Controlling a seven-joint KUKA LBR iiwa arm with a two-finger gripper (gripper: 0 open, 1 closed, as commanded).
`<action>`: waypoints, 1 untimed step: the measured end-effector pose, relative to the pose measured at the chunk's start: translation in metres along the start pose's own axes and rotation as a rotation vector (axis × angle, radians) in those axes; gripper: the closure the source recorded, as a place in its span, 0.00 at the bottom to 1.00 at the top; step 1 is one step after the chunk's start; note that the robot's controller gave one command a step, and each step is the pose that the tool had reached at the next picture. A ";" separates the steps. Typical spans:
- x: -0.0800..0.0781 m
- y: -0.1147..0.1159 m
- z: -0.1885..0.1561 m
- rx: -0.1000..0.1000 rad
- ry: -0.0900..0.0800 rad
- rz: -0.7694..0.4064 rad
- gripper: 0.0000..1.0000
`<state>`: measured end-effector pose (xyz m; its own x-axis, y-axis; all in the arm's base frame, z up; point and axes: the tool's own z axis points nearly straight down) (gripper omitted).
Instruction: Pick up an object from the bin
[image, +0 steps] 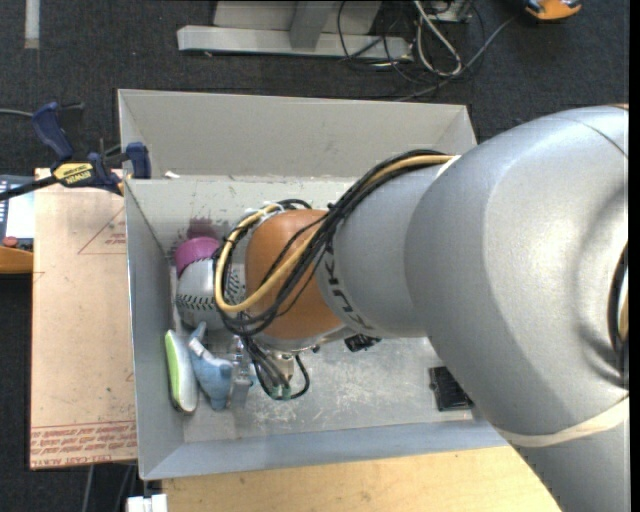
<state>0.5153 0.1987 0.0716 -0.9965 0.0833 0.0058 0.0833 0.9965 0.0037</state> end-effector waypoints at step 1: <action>0.001 0.000 -0.012 0.002 0.004 0.000 1.00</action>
Offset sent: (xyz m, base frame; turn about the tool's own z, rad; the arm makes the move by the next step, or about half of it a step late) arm -0.0010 -0.0003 0.0385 0.0000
